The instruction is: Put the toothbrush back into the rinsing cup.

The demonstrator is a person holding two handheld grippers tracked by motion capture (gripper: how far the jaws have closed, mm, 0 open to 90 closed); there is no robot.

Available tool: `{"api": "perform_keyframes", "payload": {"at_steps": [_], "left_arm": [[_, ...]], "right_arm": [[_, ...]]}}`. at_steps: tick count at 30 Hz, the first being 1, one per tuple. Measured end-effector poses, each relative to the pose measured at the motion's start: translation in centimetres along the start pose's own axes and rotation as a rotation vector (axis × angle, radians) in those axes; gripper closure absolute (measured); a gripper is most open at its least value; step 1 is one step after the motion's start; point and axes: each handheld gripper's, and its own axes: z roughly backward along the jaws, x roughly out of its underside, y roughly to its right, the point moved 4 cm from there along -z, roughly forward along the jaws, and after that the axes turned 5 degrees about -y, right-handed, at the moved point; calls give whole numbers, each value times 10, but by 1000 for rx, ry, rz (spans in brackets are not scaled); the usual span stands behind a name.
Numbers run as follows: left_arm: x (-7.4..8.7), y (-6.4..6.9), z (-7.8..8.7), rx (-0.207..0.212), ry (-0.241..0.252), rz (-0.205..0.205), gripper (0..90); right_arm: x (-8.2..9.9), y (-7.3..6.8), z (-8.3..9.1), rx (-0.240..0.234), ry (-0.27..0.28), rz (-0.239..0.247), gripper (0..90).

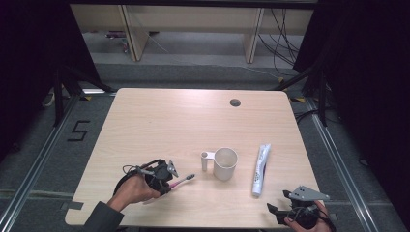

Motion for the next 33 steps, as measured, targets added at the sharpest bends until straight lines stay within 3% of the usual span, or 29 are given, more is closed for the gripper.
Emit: {"api": "perform_keyframes", "payload": {"at_steps": [1,2,4,5,8,10,11,13,14,15,18,20,21,24,25,27,30,32,33], "left_arm": [[0,0,2,-5,11,6,794],[-1,-2,6,-12,29,-15,795],[0,-1,8,-7,36,-3,794],[0,-2,9,-10,47,-10,794],[1,-4,14,-19,71,-9,795],[1,-6,21,-15,128,3,795],[1,-6,21,-15,128,3,795],[2,-8,27,-20,211,39,795],[2,-8,27,-20,211,39,795],[3,-10,32,-23,269,61,795],[5,-13,36,-27,319,91,795],[6,-16,42,-36,407,134,795],[6,-16,42,-36,407,134,796],[5,-20,49,-56,516,182,796],[5,-20,49,-56,516,182,796],[2,-22,53,-67,590,216,796],[0,-22,54,-70,632,223,796],[-4,-22,56,-71,688,254,796],[-7,-23,59,-90,732,262,797]], "right_arm": [[0,0,0,0,0,0,228],[0,0,0,-5,1,-4,228],[0,0,0,1,3,-2,228],[0,-3,0,-14,-6,-25,228],[0,-1,0,-14,3,-16,228],[1,-3,0,-21,-6,-42,228],[1,-3,0,-21,-6,-42,228],[0,-1,0,-16,8,-24,229],[0,-1,0,-14,10,-22,229],[0,-1,0,-13,9,-21,228],[0,-1,0,-6,12,-20,228],[0,-1,0,-6,14,-19,229],[0,-1,0,-6,14,-19,229],[0,-1,1,-7,9,-19,229],[0,-1,1,-7,9,-19,229],[0,-1,0,-5,8,-25,229],[0,-1,1,-9,7,-26,229],[0,-1,1,-11,6,-25,229],[0,-1,1,-11,9,-20,229]]}}
